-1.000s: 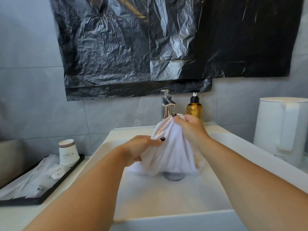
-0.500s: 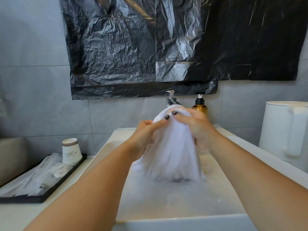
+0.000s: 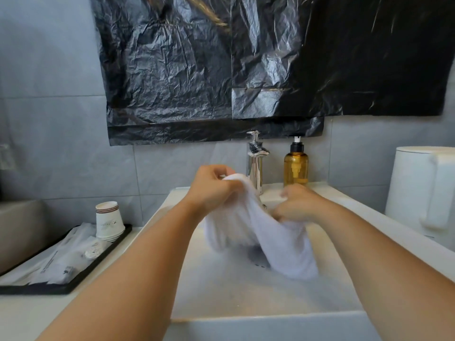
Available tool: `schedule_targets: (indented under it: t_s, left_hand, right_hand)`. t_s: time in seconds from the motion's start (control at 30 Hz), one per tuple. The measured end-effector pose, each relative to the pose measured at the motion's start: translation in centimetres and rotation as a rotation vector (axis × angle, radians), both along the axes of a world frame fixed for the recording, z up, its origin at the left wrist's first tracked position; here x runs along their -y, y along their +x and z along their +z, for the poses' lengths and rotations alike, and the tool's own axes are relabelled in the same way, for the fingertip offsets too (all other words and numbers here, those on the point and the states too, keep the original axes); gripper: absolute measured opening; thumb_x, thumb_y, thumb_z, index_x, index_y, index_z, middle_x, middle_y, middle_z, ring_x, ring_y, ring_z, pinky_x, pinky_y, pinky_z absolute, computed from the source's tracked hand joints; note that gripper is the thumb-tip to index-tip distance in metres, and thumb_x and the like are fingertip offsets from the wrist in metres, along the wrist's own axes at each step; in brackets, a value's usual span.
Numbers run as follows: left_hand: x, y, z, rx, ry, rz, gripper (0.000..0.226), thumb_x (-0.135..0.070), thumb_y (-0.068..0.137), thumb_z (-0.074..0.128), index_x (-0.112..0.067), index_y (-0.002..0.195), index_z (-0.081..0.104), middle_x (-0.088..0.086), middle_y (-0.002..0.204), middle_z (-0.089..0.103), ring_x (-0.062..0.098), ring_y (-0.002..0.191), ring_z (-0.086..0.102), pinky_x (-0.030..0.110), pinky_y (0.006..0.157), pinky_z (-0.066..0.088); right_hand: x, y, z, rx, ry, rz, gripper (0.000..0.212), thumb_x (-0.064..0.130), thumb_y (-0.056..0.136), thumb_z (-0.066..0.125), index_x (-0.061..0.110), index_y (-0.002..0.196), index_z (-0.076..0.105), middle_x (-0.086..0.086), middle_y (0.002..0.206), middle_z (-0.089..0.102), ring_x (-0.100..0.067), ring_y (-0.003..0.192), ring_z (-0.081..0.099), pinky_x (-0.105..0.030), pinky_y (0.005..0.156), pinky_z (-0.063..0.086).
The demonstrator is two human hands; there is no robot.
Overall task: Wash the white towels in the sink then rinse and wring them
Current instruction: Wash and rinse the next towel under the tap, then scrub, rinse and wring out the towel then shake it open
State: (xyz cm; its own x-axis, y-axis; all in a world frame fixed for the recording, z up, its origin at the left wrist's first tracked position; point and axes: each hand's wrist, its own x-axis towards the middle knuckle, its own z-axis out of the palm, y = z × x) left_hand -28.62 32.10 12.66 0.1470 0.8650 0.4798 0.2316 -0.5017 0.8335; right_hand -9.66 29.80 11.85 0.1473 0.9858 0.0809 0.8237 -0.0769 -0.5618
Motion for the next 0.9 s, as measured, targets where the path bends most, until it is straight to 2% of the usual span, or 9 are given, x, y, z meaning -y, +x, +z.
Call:
schedule_targets:
  t_s: [0.07,0.17,0.23,0.3,0.4,0.5,0.6,0.77,0.9]
  left_hand:
    - [0.7,0.7,0.7,0.087,0.066,-0.014,0.009,-0.011,0.063,0.069,-0.015,0.06,0.062,-0.002,0.053,0.05,0.009,0.048,0.044,0.014,0.044,0.034]
    - [1.0,0.6,1.1,0.214,0.099,0.008,0.003,-0.016,0.057,0.06,-0.015,0.059,0.06,0.0,0.055,0.05,0.011,0.051,0.042,0.016,0.046,0.033]
    - [0.8,0.4,1.0,0.267,0.033,0.025,0.007,-0.015,0.055,0.06,-0.015,0.062,0.059,-0.003,0.053,0.053,0.011,0.05,0.046,0.016,0.048,0.037]
    - [0.5,0.3,0.8,0.255,-0.08,0.034,0.016,-0.016,0.052,0.062,-0.016,0.066,0.056,-0.002,0.055,0.054,0.015,0.052,0.049,0.02,0.05,0.04]
    - [0.2,0.6,-0.2,0.066,-0.201,-0.024,0.031,-0.032,0.055,0.071,-0.012,0.076,0.061,0.003,0.066,0.062,0.018,0.062,0.054,0.024,0.057,0.041]
    - [0.2,1.0,-1.9,-0.363,-0.407,-0.234,0.06,-0.055,0.07,0.074,-0.006,0.104,0.069,0.014,0.102,0.074,0.022,0.083,0.067,0.032,0.078,0.05]
    - [0.2,0.7,-2.7,-0.644,-0.486,-0.231,0.054,-0.057,0.082,0.066,-0.014,0.115,0.067,0.008,0.11,0.074,0.02,0.092,0.07,0.034,0.089,0.054]
    - [-0.1,-0.1,-1.0,-0.066,-0.268,-0.044,0.02,-0.022,0.095,0.057,-0.009,0.089,0.071,0.012,0.088,0.076,0.024,0.077,0.068,0.036,0.075,0.055]
    - [0.9,0.3,1.3,0.36,-0.275,-0.139,0.025,-0.021,0.09,0.053,-0.005,0.097,0.07,0.016,0.094,0.073,0.03,0.089,0.069,0.042,0.088,0.054]
  right_hand:
    - [-0.1,-1.7,0.3,-0.31,0.255,0.258,0.054,0.012,0.071,0.07,0.015,0.124,0.059,-0.004,0.122,0.063,-0.018,0.115,0.058,-0.028,0.088,0.05]
    - [0.1,-2.8,0.7,-0.839,0.266,0.506,0.05,0.009,0.063,0.053,0.005,0.11,0.066,-0.012,0.093,0.065,-0.021,0.083,0.06,-0.028,0.07,0.046]
    - [0.8,-3.0,0.7,-0.7,0.268,0.491,0.019,0.008,0.071,0.063,-0.007,0.083,0.063,-0.014,0.07,0.053,-0.021,0.062,0.049,-0.029,0.059,0.037]
    - [0.8,-2.7,0.6,-0.579,0.361,0.425,0.019,0.007,0.084,0.067,0.003,0.068,0.058,-0.008,0.059,0.047,-0.014,0.051,0.041,-0.025,0.051,0.03]
    - [0.6,-2.0,1.4,-0.713,0.594,0.276,0.023,0.014,0.093,0.061,0.014,0.07,0.058,-0.001,0.062,0.044,-0.01,0.061,0.038,-0.027,0.054,0.028]
    - [0.8,-0.8,2.3,-0.802,0.84,0.026,0.022,0.013,0.094,0.056,0.013,0.072,0.054,0.006,0.059,0.036,0.001,0.049,0.032,-0.017,0.049,0.029]
    - [1.1,0.4,2.7,-0.912,0.945,-0.125,0.031,0.009,0.091,0.054,0.013,0.065,0.039,0.004,0.061,0.025,-0.005,0.048,0.024,-0.02,0.045,0.021]
    - [0.5,0.1,1.6,-0.887,0.503,-0.197,0.024,0.026,0.081,0.067,0.016,0.065,0.054,-0.003,0.064,0.048,-0.019,0.061,0.043,-0.029,0.057,0.031]
    - [0.0,-2.6,-0.1,-0.95,0.052,0.27,0.042,0.053,0.094,0.05,0.019,0.088,0.074,-0.005,0.093,0.074,-0.018,0.085,0.069,-0.033,0.085,0.049]
